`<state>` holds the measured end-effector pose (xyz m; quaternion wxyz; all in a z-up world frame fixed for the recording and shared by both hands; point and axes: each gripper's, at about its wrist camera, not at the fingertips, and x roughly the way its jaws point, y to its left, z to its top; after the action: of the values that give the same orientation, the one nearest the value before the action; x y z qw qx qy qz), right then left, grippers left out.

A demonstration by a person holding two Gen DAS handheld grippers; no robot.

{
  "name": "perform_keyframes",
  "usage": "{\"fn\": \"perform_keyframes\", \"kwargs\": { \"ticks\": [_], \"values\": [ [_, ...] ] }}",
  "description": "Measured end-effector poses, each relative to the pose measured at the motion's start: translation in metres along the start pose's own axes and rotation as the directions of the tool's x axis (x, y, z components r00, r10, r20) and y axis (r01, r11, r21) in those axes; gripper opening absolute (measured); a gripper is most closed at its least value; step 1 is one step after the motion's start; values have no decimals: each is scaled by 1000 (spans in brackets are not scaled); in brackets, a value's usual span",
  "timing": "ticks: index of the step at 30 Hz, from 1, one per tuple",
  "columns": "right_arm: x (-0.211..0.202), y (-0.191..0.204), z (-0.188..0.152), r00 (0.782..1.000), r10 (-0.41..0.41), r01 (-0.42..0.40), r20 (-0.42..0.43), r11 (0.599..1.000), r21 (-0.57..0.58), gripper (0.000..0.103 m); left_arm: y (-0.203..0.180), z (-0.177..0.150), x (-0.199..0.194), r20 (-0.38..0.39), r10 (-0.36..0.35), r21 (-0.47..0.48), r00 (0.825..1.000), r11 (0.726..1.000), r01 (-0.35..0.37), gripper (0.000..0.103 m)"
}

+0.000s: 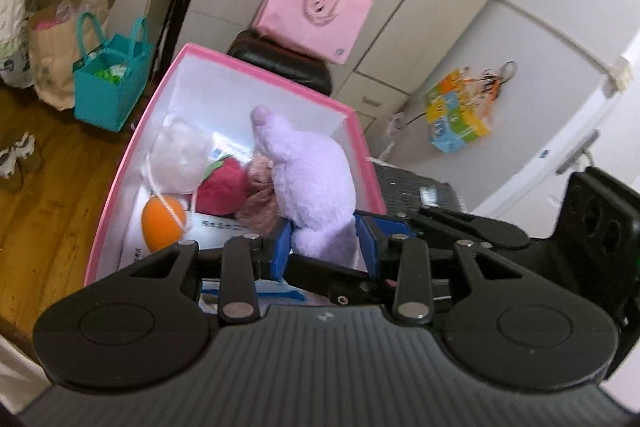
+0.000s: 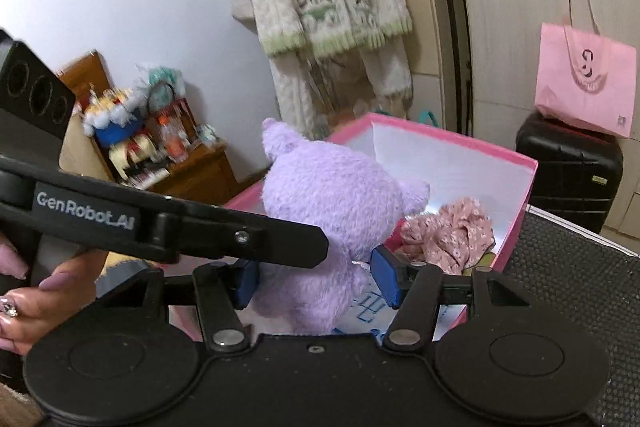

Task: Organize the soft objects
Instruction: 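Carry the lavender bear with both tools over the pink box and lower it, then open both tools to release the bear and withdraw from the box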

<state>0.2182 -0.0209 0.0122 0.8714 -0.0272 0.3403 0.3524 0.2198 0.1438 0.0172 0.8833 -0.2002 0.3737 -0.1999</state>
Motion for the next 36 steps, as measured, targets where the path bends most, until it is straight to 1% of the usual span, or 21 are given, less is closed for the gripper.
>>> {"fn": "perform_keyframes", "kwargs": {
  "ticks": [3, 7, 10, 12, 14, 18, 21, 24, 28, 29, 31, 34, 36],
  "values": [
    [17, 2, 1, 999, -33, 32, -30, 998, -47, 64, 10, 0, 13, -15, 28, -8, 999, 1000, -28, 35],
    [31, 7, 1, 992, -117, 108, -57, 985, -135, 66, 19, -3, 25, -43, 40, -21, 998, 999, -41, 35],
    [34, 6, -1, 982, -183, 170, -55, 969, -177, 66, 20, -6, 28, -17, 92, -4, 996, 996, -92, 38],
    [31, 0, -2, 982, -181, 170, -55, 973, -158, 66, 18, -7, 27, 10, 134, 19, 991, 991, -134, 38],
    [22, -4, -4, 985, -167, 160, -46, 979, -129, 66, 15, -9, 22, 42, 159, 36, 986, 986, -161, 40],
    [0, -10, -9, 989, -147, 146, -2, 986, -85, 67, 5, -14, 6, 97, 182, 76, 978, 979, -190, 42],
    [-20, -10, -14, 990, -133, 136, 57, 988, -67, 67, -4, -18, -7, 133, 184, 118, 974, 973, -200, 44],
    [-44, -9, -21, 983, -132, 139, 125, 989, -51, 67, -13, -23, -17, 157, 173, 146, 972, 970, -196, 45],
    [-68, -5, -30, 967, -172, 182, 187, 983, -36, 68, -28, -30, -24, 189, 164, 194, 968, 960, -200, 49],
    [-74, -4, -32, 963, -184, 194, 197, 980, -36, 67, -32, -31, -21, 184, 173, 205, 968, 956, -210, 49],
    [-87, -4, -35, 957, -212, 221, 200, 975, -21, 69, -37, -35, -22, 183, 185, 201, 966, 954, -221, 49],
    [-104, -2, -40, 945, -257, 264, 203, 964, -9, 72, -45, -45, -32, 214, 164, 203, 963, 957, -208, 51],
    [-115, 0, -44, 938, -279, 287, 206, 958, -8, 74, -51, -51, -39, 237, 163, 203, 958, 956, -213, 56]
  ]
}}
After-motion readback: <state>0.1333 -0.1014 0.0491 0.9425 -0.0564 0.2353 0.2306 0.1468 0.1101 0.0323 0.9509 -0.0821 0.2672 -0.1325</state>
